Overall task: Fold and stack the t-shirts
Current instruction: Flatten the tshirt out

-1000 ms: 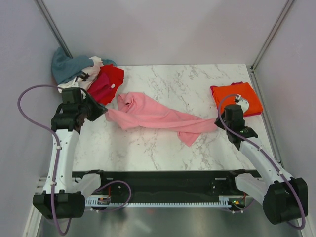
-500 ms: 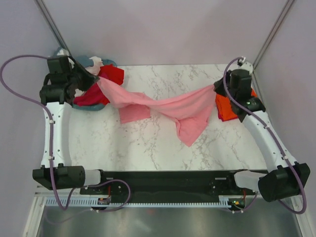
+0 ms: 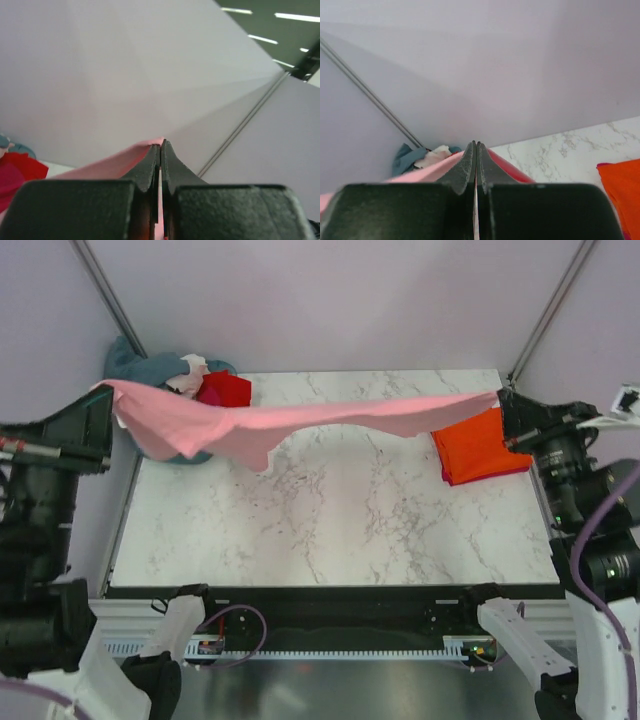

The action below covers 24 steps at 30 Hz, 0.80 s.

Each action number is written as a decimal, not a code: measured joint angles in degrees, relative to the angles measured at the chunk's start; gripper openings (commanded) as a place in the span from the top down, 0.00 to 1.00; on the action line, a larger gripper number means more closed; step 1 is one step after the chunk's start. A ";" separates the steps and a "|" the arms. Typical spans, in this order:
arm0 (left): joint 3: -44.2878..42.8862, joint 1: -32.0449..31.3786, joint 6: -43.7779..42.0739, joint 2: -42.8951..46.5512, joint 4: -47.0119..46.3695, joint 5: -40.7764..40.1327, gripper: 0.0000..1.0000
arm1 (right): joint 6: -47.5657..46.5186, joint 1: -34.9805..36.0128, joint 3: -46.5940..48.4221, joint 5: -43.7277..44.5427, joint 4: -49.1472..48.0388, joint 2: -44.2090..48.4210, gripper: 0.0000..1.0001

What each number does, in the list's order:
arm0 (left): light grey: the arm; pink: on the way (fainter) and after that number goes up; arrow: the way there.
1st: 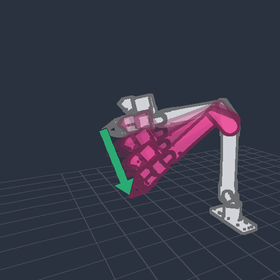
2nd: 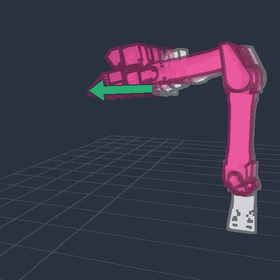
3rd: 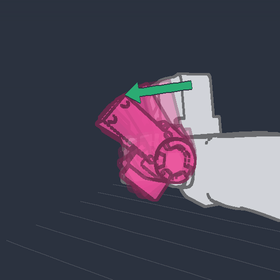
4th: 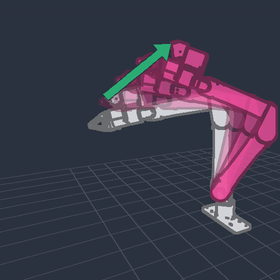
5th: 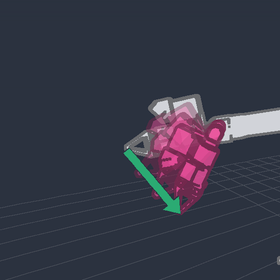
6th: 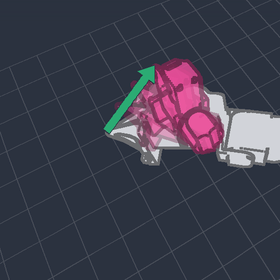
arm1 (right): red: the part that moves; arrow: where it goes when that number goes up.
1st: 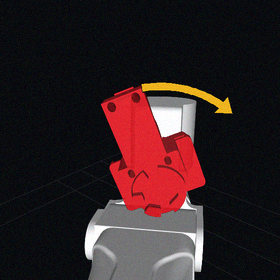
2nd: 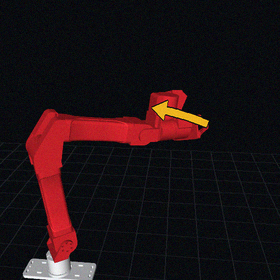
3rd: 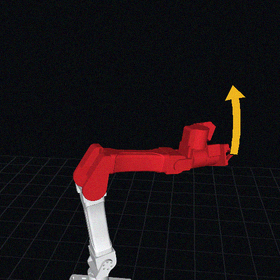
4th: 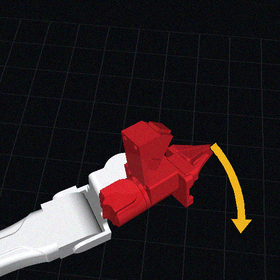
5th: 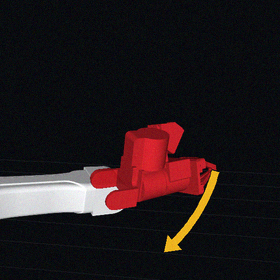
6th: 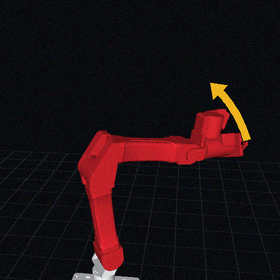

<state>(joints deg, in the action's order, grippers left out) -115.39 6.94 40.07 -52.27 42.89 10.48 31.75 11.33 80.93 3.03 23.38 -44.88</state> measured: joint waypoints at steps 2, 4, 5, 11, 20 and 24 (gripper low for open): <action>-0.63 0.00 0.31 2.86 -1.18 -0.57 0.98 | -0.35 0.00 0.15 0.42 0.15 3.50 1.00; -2.27 0.00 0.70 2.99 -3.39 -1.01 0.98 | -0.87 0.00 1.31 1.42 0.57 4.81 1.00; -2.51 0.00 0.90 2.36 -3.93 -0.96 0.98 | -1.31 0.00 2.54 2.10 1.11 4.57 1.00; 3.80 0.00 3.10 -7.39 -7.32 1.36 0.98 | -2.12 0.00 4.02 5.29 1.75 -1.38 1.00; 21.68 0.02 7.28 -31.06 -9.01 4.61 0.98 | -0.50 -0.85 1.27 5.75 3.10 -27.80 1.00; 8.68 0.07 10.97 -43.15 -8.07 9.75 0.98 | 1.90 -4.70 11.43 0.92 5.60 -41.29 1.00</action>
<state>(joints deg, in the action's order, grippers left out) -106.72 7.01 51.05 -95.42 34.83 20.23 33.65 6.63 92.36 3.95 28.97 -86.17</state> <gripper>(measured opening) 0.030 0.007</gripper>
